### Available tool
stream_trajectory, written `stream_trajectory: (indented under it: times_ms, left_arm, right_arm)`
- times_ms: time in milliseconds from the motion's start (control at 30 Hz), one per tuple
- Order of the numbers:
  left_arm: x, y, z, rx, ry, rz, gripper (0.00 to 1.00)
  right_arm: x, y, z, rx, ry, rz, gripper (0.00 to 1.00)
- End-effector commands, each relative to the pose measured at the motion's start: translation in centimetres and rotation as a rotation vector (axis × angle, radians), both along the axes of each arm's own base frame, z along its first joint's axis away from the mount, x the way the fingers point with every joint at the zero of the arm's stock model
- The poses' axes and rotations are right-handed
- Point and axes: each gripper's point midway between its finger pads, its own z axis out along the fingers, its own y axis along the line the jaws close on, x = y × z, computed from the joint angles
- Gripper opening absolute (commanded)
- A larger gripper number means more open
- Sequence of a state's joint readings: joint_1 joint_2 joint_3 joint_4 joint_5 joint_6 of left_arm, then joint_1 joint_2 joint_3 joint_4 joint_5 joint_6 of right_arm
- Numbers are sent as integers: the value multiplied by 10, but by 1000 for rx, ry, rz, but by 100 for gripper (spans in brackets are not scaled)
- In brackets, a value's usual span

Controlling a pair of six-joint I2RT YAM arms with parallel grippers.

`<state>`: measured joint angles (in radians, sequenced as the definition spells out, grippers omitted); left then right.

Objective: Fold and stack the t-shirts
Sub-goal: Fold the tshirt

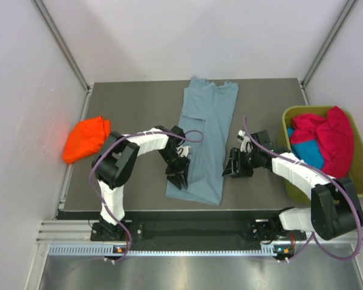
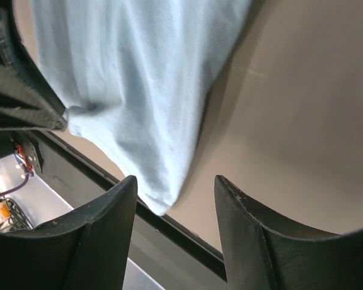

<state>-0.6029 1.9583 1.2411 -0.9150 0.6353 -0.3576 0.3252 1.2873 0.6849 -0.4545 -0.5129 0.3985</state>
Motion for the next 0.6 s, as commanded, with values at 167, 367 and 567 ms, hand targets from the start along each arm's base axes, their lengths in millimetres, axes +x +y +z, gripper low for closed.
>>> stream_trajectory:
  times_ms: [167, 367, 567]
  left_arm:
    - [1, 16, 33, -27, -96, -13, 60]
    - [17, 46, 20, 50, -131, 99, 60]
    - [18, 53, 2, 83, -115, 140, 60]
  right_arm:
    - [-25, -4, -22, -1, 94, -38, 54]
    - [-44, 3, -39, 53, 201, -65, 54]
    - [-49, 18, -46, 83, 253, -56, 54]
